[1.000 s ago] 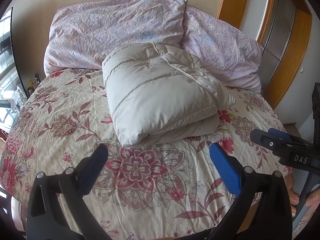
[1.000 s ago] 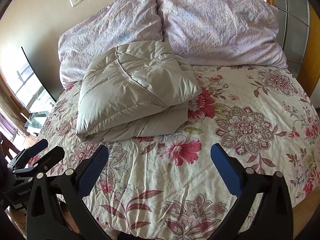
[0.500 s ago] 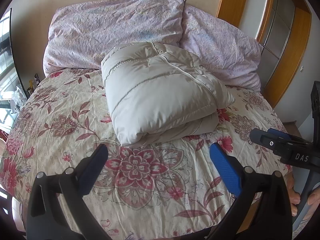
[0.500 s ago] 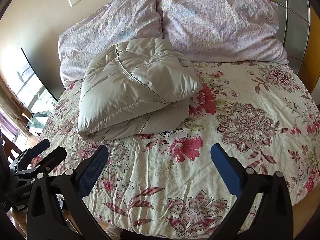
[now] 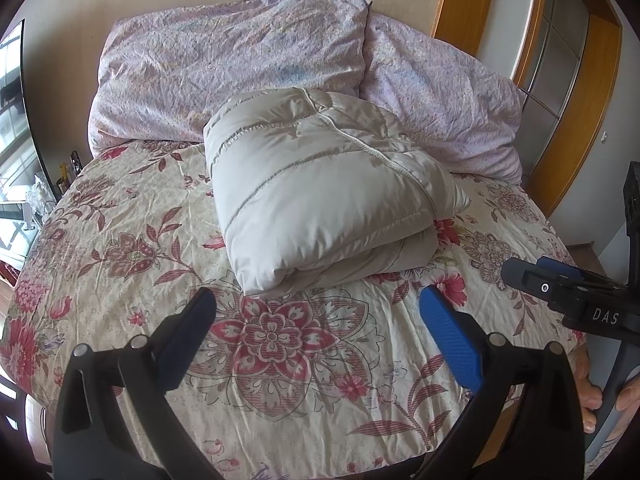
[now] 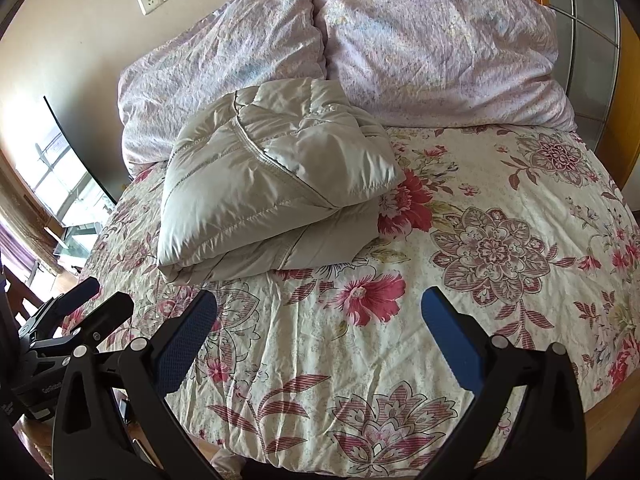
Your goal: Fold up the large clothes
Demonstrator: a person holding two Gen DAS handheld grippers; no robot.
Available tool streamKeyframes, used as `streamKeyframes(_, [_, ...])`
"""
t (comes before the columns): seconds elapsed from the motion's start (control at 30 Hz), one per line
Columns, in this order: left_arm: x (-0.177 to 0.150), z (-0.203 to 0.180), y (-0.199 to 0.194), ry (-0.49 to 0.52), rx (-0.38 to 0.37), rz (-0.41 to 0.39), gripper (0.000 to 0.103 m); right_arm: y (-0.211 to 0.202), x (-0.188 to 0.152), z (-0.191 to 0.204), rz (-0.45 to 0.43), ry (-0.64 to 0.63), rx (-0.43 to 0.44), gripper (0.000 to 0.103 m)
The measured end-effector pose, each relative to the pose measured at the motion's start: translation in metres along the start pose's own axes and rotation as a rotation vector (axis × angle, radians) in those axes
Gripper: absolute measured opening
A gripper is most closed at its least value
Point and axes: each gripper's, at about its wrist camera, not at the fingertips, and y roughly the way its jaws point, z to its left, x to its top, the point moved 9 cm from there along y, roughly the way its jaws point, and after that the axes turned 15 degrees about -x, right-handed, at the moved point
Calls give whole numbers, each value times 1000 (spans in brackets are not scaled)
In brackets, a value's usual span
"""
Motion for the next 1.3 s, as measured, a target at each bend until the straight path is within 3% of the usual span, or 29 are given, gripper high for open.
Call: streamKeyframes(1.3, [-2, 0, 6, 4, -10, 11, 101, 6, -2, -3, 0, -5, -12, 102])
